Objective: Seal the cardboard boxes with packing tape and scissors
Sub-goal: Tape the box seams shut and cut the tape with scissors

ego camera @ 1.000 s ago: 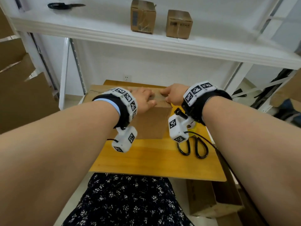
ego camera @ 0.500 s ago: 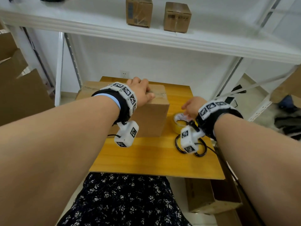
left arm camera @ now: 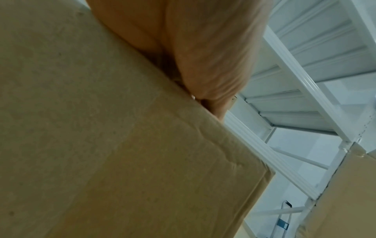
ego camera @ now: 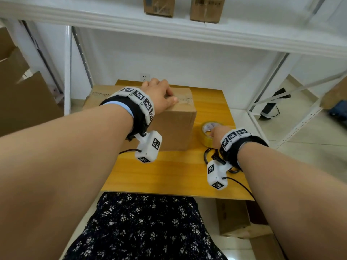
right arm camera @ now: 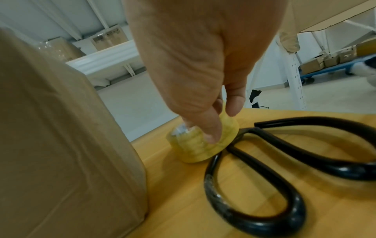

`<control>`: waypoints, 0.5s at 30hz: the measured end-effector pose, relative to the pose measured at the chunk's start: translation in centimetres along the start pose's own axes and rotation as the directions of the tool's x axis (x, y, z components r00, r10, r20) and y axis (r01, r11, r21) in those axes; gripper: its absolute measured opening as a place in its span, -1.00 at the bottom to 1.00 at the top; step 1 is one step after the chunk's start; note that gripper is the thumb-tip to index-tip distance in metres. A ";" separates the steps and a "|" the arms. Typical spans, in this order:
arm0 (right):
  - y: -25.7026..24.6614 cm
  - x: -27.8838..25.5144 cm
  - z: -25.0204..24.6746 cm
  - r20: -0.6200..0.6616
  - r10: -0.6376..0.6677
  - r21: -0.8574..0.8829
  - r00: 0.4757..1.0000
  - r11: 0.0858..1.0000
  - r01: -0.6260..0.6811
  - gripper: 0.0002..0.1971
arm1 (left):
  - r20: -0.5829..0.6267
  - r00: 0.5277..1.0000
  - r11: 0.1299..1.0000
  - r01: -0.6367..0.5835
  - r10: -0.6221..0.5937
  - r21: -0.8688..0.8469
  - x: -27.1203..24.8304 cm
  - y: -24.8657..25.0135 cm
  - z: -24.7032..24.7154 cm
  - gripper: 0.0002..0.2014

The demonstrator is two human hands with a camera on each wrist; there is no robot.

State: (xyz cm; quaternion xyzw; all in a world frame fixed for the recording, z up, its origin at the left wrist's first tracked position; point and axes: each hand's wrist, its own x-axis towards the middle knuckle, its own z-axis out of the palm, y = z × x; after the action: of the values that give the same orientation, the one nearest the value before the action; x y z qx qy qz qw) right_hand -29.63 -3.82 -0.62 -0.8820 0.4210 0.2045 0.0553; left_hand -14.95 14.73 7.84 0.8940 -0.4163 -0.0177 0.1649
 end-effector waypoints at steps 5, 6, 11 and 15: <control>1.1 2.7 -0.4 0.076 0.030 -0.113 0.997 0.993 -0.021 -0.37 | -0.002 1.000 0.999 0.001 -0.001 -0.035 0.3 -0.2 0.0 -0.75; 1.3 1.6 -1.4 0.025 0.010 -0.090 1.000 0.996 -0.007 -0.47 | -0.003 1.000 0.999 -0.001 0.001 -0.043 0.4 -0.3 0.0 -0.77; 1.7 -1.8 -5.6 -0.335 -0.014 0.395 0.942 0.906 0.154 -0.71 | 0.044 0.999 0.993 0.022 -0.017 -0.114 0.8 -0.4 -0.4 -0.74; -1.0 -2.7 -9.3 -0.546 0.076 0.732 0.834 0.527 0.431 -0.74 | 0.073 0.997 0.986 0.031 -0.019 -0.166 1.0 -0.7 -0.6 -0.72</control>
State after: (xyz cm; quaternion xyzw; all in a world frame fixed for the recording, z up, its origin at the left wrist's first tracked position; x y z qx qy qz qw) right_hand -27.44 -3.77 8.85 -0.8070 0.3680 -0.2713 0.3737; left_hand -13.62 14.57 8.33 0.8810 -0.4077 -0.0861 0.2241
